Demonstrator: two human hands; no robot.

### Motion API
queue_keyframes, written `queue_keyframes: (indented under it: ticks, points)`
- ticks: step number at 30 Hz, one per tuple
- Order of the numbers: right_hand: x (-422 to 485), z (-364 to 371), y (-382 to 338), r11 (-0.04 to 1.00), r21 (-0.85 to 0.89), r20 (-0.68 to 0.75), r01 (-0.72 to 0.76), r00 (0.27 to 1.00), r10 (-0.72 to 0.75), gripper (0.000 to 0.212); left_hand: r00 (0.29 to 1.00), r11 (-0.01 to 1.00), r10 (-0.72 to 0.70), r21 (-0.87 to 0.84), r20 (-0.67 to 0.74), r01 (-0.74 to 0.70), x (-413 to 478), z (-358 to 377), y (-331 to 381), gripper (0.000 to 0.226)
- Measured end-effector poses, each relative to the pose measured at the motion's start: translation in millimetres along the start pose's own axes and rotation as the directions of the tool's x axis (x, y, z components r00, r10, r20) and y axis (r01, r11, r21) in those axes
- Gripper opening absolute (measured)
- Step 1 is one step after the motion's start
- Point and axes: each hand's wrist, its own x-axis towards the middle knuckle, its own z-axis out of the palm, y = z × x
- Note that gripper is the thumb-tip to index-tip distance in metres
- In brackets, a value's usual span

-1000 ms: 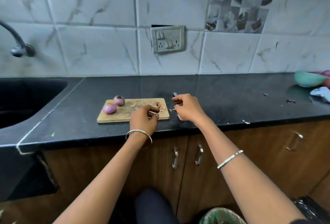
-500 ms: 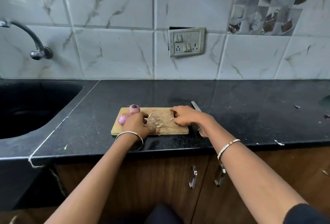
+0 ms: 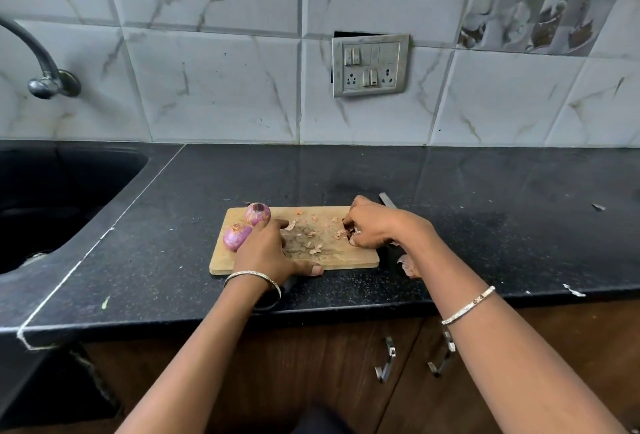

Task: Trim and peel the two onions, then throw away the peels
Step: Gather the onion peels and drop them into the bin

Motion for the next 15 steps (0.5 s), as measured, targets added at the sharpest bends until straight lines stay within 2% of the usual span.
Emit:
queue_keyframes:
  ticks: [3, 7, 8, 10, 15]
  points:
    - [-1.4, -6.1, -2.0, 1.0, -0.012, -0.101, -0.01, 0.995, 0.009, 0.043, 1.0, 0.999, -0.007, -0.046, 0.01, 0.008, 1.9, 0.2, -2.8, 0.113]
    - [-6.2, 2.9, 0.8, 0.996, 0.086, -0.257, -0.005, 0.966, 0.027, 0.011, 1.0, 0.996, -0.027, -0.087, 0.009, 0.027, 3.4, 2.0, -6.0, 0.114]
    - [-6.7, 6.9, 1.4, 0.994, 0.106, -0.28, 0.004, 0.96, 0.026, 0.01, 1.0, 0.995, -0.028, -0.095, 0.01, 0.029, 3.9, 1.8, -6.4, 0.115]
    - [-8.4, 11.4, 2.1, 0.992, 0.123, -0.279, 0.011, 0.96, 0.024, 0.014, 0.999, 0.994, -0.029, -0.104, 0.017, 0.031, 5.2, 1.1, -7.0, 0.116]
    - [-27.3, -8.9, 9.8, 0.994, 0.101, -0.167, 0.051, 0.985, -0.034, 0.004, 0.999, 0.994, -0.025, -0.11, 0.029, 0.028, 4.5, 1.5, -8.4, 0.116]
